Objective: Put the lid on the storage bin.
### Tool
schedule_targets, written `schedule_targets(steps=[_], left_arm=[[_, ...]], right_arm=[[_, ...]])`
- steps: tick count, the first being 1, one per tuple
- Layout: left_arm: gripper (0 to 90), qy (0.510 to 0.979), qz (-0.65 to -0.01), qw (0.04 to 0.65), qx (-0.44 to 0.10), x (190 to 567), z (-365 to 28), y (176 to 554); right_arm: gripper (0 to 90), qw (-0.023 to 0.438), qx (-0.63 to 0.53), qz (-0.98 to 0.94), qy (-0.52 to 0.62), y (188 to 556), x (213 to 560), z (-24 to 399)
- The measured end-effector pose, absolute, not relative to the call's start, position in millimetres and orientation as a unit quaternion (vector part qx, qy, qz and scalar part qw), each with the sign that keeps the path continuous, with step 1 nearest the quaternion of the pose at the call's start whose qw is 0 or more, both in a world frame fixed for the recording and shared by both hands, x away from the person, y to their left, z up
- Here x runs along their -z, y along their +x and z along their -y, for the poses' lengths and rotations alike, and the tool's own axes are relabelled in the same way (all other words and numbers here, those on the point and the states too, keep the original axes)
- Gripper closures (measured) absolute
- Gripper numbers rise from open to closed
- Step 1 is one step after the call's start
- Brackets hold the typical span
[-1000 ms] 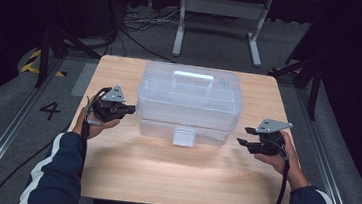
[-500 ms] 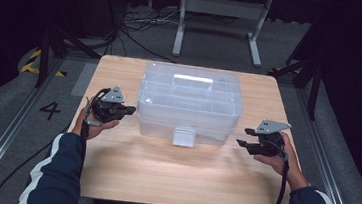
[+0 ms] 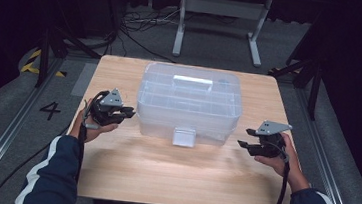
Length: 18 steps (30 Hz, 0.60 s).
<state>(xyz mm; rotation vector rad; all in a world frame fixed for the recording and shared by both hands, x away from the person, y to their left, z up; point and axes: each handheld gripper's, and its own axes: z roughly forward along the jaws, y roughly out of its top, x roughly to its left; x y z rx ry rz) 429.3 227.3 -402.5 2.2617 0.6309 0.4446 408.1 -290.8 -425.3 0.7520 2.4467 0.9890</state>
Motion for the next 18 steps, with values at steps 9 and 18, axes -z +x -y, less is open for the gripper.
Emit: schedule_targets(steps=[9, 18], left_arm=[[63.5, 0.885, -0.254, 0.338, -0.193, 409, -231, 418], [52.7, 0.894, -0.268, 0.297, -0.2, 425, -238, 412]], right_arm=[[41.6, 0.198, -0.342, -0.877, 0.272, 405, 427, 294], [37.8, 0.205, -0.332, -0.877, 0.28, 401, 431, 298]])
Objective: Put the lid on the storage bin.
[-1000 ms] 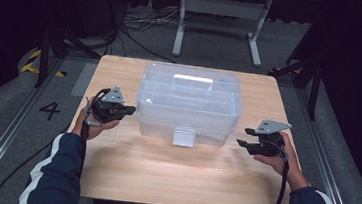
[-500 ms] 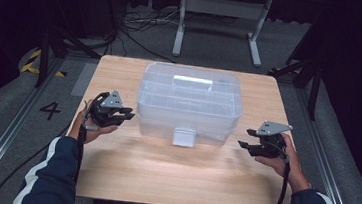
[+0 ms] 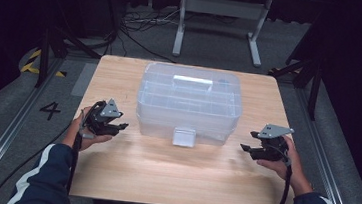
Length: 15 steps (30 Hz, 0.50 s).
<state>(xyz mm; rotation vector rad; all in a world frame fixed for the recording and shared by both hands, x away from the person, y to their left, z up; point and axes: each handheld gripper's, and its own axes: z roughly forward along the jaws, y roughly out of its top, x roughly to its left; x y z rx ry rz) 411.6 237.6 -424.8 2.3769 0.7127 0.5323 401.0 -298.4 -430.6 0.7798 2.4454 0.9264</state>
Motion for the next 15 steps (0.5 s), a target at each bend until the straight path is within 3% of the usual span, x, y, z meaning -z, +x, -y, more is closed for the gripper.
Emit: schedule_targets(steps=[15], left_arm=[[38.0, 0.899, -0.282, 0.26, -0.212, 442, -250, 400]], right_arm=[[35.5, 0.212, -0.321, -0.874, 0.296, 394, 437, 309]])
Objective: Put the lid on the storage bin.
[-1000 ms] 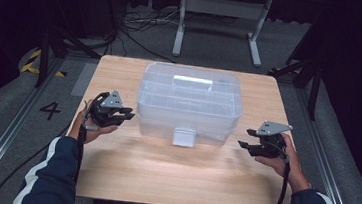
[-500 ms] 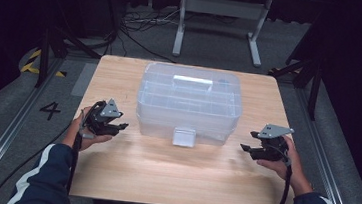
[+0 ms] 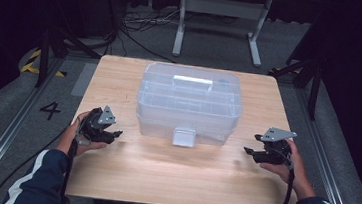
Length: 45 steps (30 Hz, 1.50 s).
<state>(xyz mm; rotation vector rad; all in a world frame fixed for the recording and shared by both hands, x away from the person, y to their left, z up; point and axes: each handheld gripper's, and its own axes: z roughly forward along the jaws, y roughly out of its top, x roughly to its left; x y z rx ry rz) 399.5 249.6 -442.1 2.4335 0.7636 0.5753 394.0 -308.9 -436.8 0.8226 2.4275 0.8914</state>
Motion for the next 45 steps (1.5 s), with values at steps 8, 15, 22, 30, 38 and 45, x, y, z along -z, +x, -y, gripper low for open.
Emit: schedule_targets(steps=[8, 15, 22, 30, 38, 45], left_arm=[[32.3, 0.901, -0.283, 0.252, -0.209, 451, -253, 391], [27.6, 0.899, -0.295, 0.26, -0.195, 462, -259, 382], [23.8, 0.894, -0.299, 0.278, -0.185, 468, -263, 370], [21.1, 0.868, -0.334, 0.338, -0.141, 480, -274, 360], [16.3, 0.859, -0.354, 0.346, -0.135, 482, -277, 358], [15.8, 0.857, -0.357, 0.345, -0.136, 482, -276, 358]], right_arm=[[33.6, 0.217, -0.316, -0.871, 0.307, 388, 442, 317], [31.6, 0.225, -0.308, -0.868, 0.319, 383, 447, 326], [29.9, 0.219, -0.313, -0.862, 0.333, 373, 457, 338], [28.5, 0.201, -0.319, -0.855, 0.356, 366, 473, 351], [24.0, 0.173, -0.369, -0.821, 0.4, 363, 486, 367], [22.9, 0.177, -0.367, -0.819, 0.403, 363, 487, 368]])
